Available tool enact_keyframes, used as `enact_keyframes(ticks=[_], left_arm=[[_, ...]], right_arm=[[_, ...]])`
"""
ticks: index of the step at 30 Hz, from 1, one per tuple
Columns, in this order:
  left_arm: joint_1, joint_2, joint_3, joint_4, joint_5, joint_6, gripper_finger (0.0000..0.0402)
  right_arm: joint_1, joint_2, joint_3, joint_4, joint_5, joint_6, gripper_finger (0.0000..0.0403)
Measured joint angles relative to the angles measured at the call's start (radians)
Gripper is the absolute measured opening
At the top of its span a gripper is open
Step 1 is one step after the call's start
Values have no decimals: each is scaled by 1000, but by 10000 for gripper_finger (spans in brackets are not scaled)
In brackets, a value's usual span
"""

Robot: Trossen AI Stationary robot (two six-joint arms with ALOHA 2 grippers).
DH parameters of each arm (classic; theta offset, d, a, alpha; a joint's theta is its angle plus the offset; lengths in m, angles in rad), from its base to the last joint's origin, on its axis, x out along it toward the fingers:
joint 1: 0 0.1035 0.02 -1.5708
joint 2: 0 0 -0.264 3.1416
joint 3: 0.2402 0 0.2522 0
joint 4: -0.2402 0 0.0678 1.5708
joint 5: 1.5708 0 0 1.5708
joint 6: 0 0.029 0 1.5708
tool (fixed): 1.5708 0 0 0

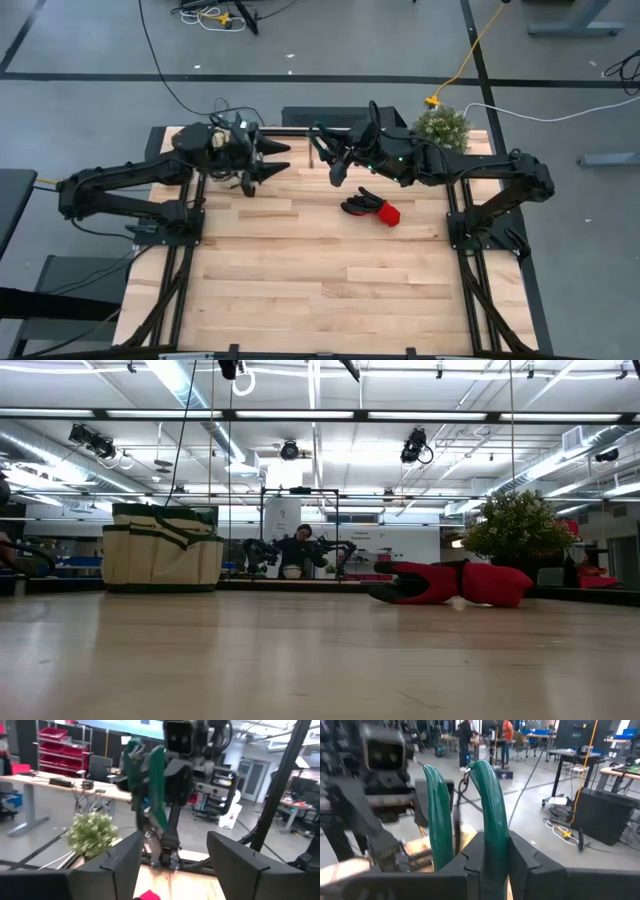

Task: Pick & Place Garden tools in Gardening bag
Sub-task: Put the green pruning shear into the gardening bag

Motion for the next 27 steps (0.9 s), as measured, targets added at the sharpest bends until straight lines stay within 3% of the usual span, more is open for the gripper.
enact_keyframes(ticks=[15, 27], left_arm=[[-45, 116, 0, 232, -7, -7, 239], [-49, 130, 0, 296, -80, -4, 238]], right_arm=[[-1, 19, 0, 9, -34, 16, 50], [-1, 19, 0, 2, -36, 15, 50]])
